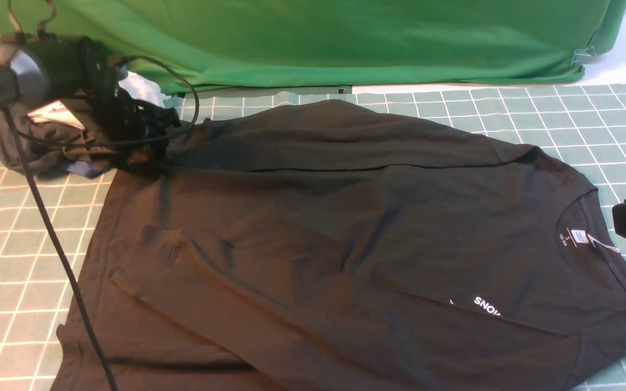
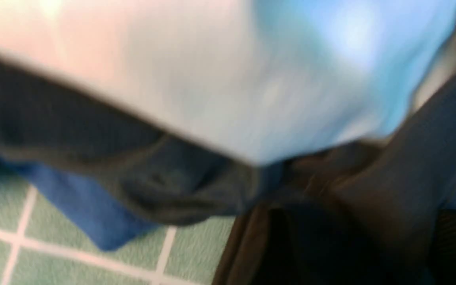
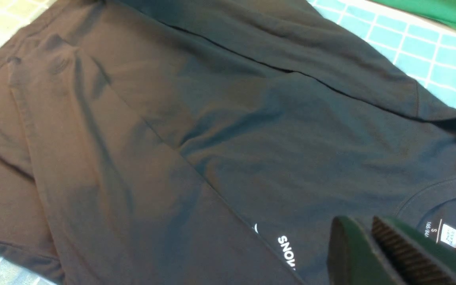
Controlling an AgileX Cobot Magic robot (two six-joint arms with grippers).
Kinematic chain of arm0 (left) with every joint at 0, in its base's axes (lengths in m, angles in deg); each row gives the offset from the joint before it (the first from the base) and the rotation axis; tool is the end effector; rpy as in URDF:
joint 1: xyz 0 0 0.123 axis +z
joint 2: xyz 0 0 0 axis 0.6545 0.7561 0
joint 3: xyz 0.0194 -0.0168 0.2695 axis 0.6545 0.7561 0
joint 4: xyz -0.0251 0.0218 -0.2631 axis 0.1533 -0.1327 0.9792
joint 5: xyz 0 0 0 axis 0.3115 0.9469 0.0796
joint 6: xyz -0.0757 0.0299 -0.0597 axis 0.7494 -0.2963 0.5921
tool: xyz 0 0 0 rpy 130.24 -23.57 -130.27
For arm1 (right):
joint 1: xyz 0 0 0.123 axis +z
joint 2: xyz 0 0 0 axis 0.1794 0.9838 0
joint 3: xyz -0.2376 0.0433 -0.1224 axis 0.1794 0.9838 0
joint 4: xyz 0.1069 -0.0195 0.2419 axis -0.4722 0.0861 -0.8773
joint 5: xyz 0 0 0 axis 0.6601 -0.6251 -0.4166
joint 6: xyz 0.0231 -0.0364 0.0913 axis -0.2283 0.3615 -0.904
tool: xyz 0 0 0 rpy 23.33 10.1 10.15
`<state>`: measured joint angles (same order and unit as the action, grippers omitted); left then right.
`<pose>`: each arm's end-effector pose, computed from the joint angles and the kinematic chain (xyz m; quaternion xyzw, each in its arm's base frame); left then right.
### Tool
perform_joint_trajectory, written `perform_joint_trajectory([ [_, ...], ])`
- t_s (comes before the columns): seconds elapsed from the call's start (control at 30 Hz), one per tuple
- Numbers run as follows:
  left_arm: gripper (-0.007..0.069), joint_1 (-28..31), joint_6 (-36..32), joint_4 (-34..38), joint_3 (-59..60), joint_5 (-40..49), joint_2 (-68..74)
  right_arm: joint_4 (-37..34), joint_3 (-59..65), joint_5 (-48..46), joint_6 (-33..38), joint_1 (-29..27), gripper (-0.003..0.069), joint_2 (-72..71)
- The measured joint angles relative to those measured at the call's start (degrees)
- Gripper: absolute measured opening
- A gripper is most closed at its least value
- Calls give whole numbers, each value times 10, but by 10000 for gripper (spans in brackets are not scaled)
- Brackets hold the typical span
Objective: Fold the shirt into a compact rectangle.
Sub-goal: 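Grab the top left corner of the dark shirt with the left gripper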
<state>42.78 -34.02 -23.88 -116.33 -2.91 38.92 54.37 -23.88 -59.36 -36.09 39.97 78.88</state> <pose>0.4824 0.0169 0.1359 -0.1858 0.9568 -0.0309 0.2216 0.1529 0.0943 0.3332 -0.2121 0.8467 0.1654 0.4592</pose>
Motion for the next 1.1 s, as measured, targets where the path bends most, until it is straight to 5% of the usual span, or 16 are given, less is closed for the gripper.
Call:
perform_joint_trajectory([
  [0.27,514,0,0,4,-5,-27,0,0,0,0,0,0,95,0],
  [0.4,464,0,0,8,-5,-44,0,0,0,1,0,0,101,0],
  [0.77,53,2,-22,13,-5,-34,7,0,0,0,1,0,105,0],
  [1.1,58,2,-30,12,-6,1,-5,0,0,0,1,0,111,0],
])
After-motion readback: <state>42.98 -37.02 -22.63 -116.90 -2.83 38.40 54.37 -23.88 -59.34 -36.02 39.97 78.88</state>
